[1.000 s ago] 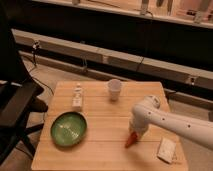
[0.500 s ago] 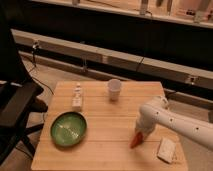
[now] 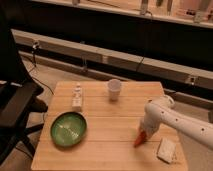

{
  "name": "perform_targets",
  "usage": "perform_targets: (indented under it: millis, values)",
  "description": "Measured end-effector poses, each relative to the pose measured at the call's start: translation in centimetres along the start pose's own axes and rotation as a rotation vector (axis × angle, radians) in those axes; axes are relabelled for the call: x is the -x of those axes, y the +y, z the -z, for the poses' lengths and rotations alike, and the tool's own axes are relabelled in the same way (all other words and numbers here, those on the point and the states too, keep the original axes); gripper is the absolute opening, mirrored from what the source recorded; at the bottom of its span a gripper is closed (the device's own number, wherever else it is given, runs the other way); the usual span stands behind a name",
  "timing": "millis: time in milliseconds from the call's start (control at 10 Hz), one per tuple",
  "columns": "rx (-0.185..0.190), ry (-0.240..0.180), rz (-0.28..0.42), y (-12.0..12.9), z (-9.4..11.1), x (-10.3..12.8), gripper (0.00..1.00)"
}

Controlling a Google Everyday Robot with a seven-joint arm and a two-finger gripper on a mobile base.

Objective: Drag the pepper across the table

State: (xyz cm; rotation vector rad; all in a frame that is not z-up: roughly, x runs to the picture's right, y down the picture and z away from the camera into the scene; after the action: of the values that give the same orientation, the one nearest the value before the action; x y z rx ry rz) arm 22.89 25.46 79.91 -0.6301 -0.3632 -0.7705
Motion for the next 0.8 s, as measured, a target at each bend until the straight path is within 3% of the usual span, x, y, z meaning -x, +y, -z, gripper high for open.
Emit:
perform_targets:
  millis: [800]
  values:
    - [-0.010, -0.003, -0.019, 0.9, 0.4, -1.5, 0.00]
